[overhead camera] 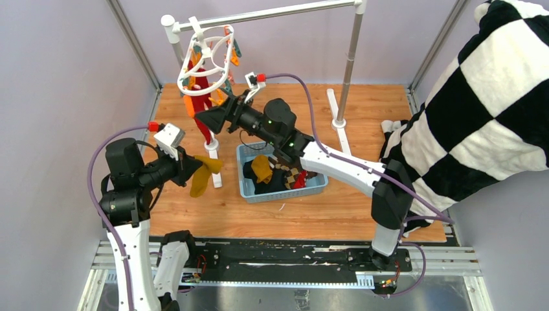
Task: Remove the socks clipped to the hanger
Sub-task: Remove the sock from the hanger, then place the sock in the bin, then remove the sock from the hanger.
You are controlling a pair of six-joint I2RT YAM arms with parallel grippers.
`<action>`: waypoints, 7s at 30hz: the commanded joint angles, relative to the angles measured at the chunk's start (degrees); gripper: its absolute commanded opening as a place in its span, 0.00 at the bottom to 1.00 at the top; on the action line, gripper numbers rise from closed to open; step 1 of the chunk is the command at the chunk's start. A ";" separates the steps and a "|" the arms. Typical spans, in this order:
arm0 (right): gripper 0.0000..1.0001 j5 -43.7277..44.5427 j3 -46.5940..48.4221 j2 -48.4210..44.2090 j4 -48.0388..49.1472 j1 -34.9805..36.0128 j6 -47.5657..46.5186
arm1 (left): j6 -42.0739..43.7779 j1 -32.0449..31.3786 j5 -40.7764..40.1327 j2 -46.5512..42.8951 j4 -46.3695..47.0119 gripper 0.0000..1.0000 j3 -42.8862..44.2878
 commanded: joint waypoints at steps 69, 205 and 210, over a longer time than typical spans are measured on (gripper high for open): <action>0.25 -13.60 -33.58 -15.34 -23.65 -21.27 -8.18 | -4.70 11.42 -1.56 12.47 1.19 1.00 1.32; 0.00 -32.32 -34.14 -17.64 27.08 -13.73 19.08 | -22.84 -18.32 18.87 25.32 23.10 0.79 13.15; 0.02 -33.08 -34.42 -16.99 27.75 -12.47 18.39 | -28.92 -18.32 20.50 21.73 32.04 0.56 8.29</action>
